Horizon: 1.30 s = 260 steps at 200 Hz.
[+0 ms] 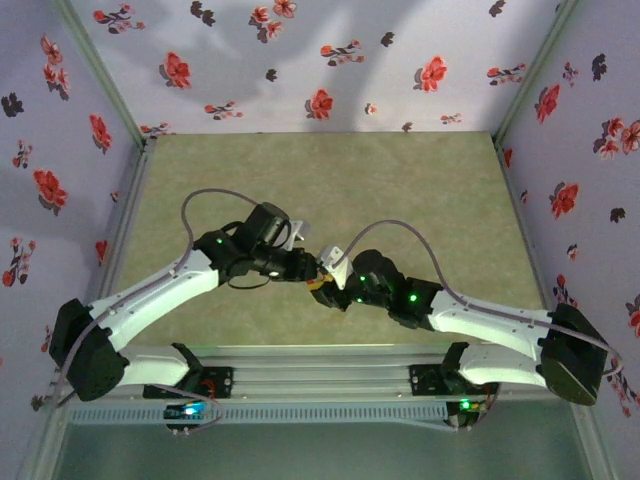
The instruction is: Lock with the key
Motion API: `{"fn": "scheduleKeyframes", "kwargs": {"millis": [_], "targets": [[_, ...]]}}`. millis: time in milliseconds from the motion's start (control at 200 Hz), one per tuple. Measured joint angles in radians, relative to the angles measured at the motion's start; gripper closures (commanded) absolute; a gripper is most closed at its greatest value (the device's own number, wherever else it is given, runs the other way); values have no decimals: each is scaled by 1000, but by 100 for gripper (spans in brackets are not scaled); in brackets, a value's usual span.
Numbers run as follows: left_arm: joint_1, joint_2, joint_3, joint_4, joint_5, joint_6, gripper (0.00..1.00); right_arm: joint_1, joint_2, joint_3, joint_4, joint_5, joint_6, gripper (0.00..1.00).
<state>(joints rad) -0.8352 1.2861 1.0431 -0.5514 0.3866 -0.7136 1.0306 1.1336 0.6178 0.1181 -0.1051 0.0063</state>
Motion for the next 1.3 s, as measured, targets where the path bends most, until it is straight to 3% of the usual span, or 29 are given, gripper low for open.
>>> {"fn": "scheduleKeyframes", "kwargs": {"millis": [610, 755, 950, 1300], "targets": [[-27, -10, -13, 38, -62, -17, 100, 2, -4, -1, -3, 30, 1, 100], [-11, -41, -50, 92, -42, -44, 100, 5, -20, -10, 11, 45, 1, 80], [19, -74, -79, 135, -13, -71, 100, 6, -23, -10, 42, 57, 1, 61], [50, -95, -83, 156, 7, -116, 100, 8, -57, -19, 83, 124, 9, 38]]}}
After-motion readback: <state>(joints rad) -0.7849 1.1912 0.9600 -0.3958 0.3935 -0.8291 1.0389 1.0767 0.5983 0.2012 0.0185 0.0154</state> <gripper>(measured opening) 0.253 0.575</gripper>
